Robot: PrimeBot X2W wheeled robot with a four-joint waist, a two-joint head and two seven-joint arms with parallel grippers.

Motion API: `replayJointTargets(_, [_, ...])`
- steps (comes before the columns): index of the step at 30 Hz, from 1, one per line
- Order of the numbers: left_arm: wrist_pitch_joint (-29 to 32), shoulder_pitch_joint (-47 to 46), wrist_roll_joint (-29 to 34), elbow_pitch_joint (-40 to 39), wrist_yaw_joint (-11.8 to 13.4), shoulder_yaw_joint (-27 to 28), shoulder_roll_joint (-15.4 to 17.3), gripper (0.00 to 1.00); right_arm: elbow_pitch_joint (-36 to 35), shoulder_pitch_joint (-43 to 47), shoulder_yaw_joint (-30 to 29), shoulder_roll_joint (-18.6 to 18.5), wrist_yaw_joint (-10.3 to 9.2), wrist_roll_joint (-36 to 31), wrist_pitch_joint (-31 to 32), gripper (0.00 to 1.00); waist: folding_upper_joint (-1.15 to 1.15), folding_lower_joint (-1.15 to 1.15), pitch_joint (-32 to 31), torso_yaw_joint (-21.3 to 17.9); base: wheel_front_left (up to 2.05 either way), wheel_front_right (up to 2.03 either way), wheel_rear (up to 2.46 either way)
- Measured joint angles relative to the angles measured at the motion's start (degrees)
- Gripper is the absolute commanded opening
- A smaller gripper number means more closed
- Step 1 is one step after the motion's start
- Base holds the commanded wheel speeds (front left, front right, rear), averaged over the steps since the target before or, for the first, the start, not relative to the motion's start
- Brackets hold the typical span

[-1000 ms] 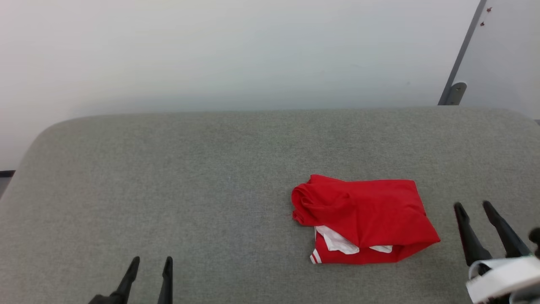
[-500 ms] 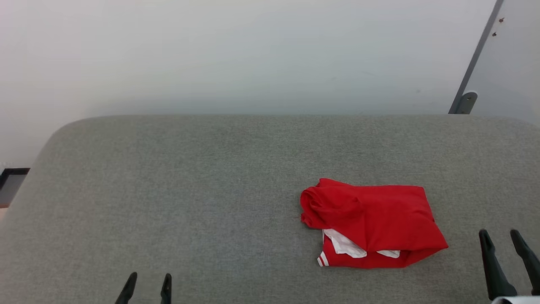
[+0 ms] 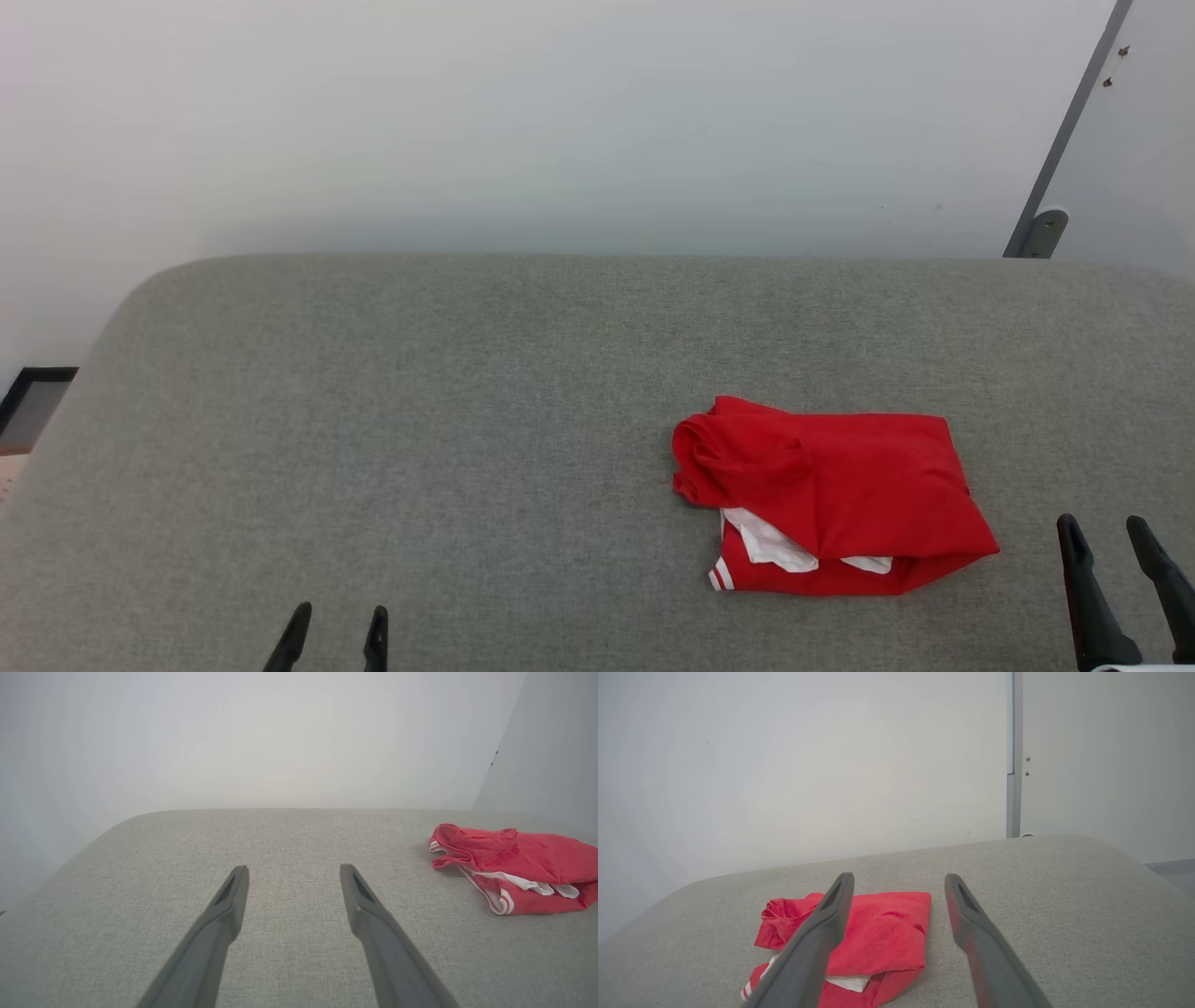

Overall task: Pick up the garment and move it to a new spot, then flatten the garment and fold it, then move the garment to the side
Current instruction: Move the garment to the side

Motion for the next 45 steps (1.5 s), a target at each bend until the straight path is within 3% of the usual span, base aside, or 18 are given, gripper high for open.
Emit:
replayJointTargets(10, [0.0, -0.23, 0.05, -0.33, 0.0, 0.69, -0.7, 1.0, -0.29, -0.47, 0.86, 0.0, 0.0, 0.18, 1.51, 1.0, 0.0, 0.0, 0.35, -0.08, 0.0, 0.0, 0.0])
replayJointTargets(14, [0.0, -0.19, 0.11, -0.51, 0.0, 1.56, -1.14, 1.0, 0.52, -5.73, 3.55, -2.93, 0.01, -0.59, 5.54, 1.0, 0.0, 0.0, 1.0, -1.14, 0.0, 0.0, 0.0])
replayJointTargets(18, [0.0, -1.17, 0.3, -0.54, 0.0, 1.15, -1.51, 1.0, 3.65, -12.1, 7.43, -8.4, 0.01, -0.88, 15.4, 1.0, 0.0, 0.0, 2.22, -1.74, 0.0, 0.0, 0.0])
replayJointTargets(23, [0.0, -4.0, 0.32, -0.18, 0.0, 0.29, -2.18, 1.0, 8.26, -20.56, 10.84, -14.02, 0.0, 6.46, 33.14, 1.0, 0.0, 0.0, 4.5, -1.64, 0.0, 0.0, 0.0])
replayJointTargets(27, [0.0, -7.81, 0.54, 0.37, 0.0, -0.44, -2.55, 1.0, 11.43, -28.94, 11.23, -16.73, 0.0, 10.56, 43.68, 1.0, 0.0, 0.0, 7.29, -1.13, 0.0, 0.0, 0.0])
replayJointTargets(34, [0.0, -14.59, 0.83, 1.94, 0.0, -2.75, -2.96, 1.0, 18.92, -37.97, 14.1, -16.63, 0.0, 12.44, 58.63, 1.0, 0.0, 0.0, 12.79, 0.35, 0.0, 0.0, 0.0])
replayJointTargets(45, [0.0, -19.12, 0.64, 3.38, 0.0, -4.48, -2.88, 1.0, 23.4, -39.9, 15.43, -13.66, 0.01, 12.18, 62.28, 1.0, 0.0, 0.0, 19.1, 2.66, 0.0, 0.0, 0.0])
